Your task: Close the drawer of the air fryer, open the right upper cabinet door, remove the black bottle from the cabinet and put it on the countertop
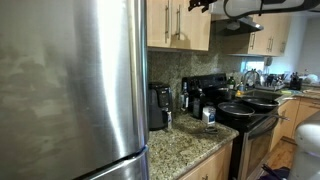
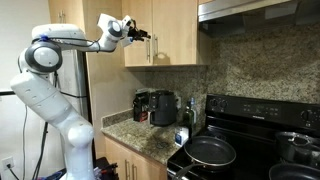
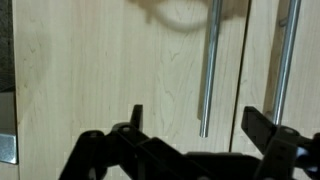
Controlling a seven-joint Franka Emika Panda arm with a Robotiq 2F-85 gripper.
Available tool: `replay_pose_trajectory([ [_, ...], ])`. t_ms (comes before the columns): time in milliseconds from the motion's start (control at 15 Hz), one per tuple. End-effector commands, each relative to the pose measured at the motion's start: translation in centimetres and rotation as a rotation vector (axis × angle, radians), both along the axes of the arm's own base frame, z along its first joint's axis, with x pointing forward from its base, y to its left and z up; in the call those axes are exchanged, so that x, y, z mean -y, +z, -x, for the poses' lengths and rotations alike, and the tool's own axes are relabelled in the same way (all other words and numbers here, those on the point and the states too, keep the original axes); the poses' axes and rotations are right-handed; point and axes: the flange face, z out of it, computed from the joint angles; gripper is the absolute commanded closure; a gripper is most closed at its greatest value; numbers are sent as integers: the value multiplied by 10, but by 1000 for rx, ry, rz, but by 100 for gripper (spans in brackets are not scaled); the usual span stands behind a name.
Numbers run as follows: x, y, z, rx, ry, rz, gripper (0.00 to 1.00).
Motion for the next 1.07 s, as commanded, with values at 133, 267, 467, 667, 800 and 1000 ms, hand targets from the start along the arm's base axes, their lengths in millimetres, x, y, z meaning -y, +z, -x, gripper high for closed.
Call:
replay_pose_trajectory([
  [133,-16,-24,-47,-81,57,-28,0],
  [267,-15,-36,-76,-105,32,-37,0],
  [467,-17,-41,-60,-125,37,-32,0],
  [667,-21,-41,-63,-128,43,-16,0],
  [800,-21,-40,-82,-107,27,-51,0],
  [1000,-20,-34,-106,-83,-5,-78,0],
])
